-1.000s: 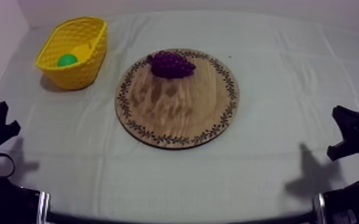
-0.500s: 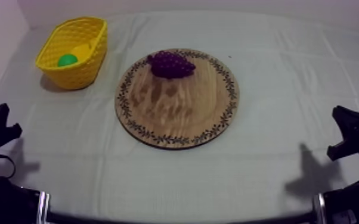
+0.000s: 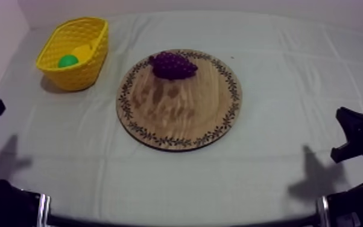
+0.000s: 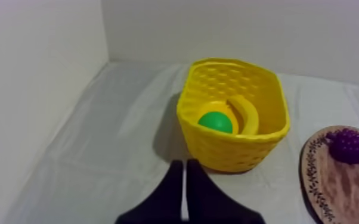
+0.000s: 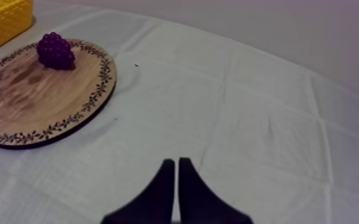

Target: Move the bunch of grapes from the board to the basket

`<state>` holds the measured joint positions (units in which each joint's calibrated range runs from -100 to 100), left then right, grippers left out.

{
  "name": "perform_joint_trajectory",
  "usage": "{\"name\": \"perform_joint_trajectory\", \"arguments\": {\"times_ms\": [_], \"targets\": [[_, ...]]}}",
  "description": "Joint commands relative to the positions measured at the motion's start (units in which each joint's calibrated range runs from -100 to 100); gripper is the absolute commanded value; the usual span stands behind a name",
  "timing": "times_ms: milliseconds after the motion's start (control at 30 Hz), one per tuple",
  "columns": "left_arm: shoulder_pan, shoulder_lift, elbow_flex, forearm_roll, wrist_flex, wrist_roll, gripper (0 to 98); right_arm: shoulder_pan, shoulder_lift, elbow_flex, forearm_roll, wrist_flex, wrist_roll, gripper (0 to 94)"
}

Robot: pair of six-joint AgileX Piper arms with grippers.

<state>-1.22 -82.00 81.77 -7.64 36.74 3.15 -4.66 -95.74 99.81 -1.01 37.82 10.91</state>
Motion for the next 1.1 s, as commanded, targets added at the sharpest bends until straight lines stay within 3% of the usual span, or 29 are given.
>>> {"name": "perform_joint_trajectory", "arguments": {"times_ms": [0, 400, 800, 1067], "targets": [[1.04, 6.84, -8.87, -0.13, 1.00, 0.12, 0.0, -0.01, -0.01, -0.03, 0.01, 0.00, 0.01, 0.4], [8.71, 29.85, -32.24, -0.02, 1.61, -1.27, 0.0, -0.01, -0.01, -0.03, 0.01, 0.00, 0.01, 0.4], [18.17, 44.51, -45.93, -0.03, 1.61, -2.34, 0.0, 0.06, -0.01, -0.03, 0.01, 0.00, 0.01, 0.4], [22.72, 57.26, -54.94, 0.57, 6.32, -4.44, 0.0, 0.07, -0.01, -0.03, 0.01, 0.00, 0.02, 0.4]]}}
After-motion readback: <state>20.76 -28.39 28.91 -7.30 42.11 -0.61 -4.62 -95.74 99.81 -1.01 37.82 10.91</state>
